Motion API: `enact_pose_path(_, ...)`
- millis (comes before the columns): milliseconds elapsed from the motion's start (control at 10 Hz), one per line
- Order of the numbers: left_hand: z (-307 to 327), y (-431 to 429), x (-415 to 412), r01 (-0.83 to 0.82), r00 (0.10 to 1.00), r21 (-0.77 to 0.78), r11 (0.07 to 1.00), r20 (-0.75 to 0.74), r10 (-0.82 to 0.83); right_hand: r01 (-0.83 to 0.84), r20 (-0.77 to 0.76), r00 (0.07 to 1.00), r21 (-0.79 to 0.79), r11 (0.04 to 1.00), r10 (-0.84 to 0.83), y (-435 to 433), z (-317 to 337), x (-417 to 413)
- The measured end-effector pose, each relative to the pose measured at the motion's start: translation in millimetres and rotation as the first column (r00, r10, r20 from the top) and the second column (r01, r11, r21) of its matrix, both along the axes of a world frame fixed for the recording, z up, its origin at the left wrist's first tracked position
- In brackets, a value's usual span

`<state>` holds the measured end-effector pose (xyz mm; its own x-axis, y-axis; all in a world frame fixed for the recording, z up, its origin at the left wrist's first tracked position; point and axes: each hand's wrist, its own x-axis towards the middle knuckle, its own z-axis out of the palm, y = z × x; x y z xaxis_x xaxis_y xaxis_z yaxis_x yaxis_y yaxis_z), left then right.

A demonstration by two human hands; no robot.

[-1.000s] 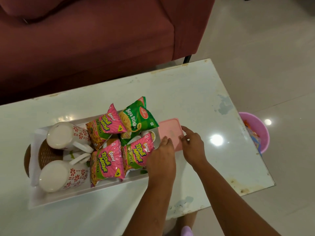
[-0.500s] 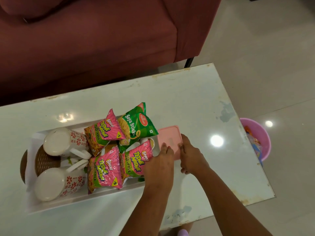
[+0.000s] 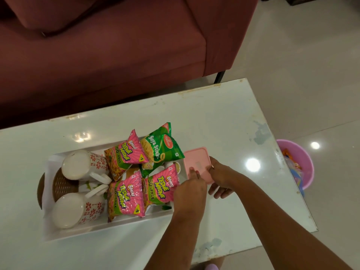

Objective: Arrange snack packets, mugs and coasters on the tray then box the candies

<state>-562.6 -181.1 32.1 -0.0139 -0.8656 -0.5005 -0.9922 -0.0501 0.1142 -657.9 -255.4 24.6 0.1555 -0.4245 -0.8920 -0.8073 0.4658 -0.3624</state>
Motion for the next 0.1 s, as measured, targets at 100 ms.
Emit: enact_pose_path(100, 10.0, -4.8, 1.2, -0.001, 1.000, -0.007, 1.000, -0.016, 0.001, -0.167, -0.132, 0.978, -0.047, 0.985, 0.160, 5.1, 1.4, -8.4)
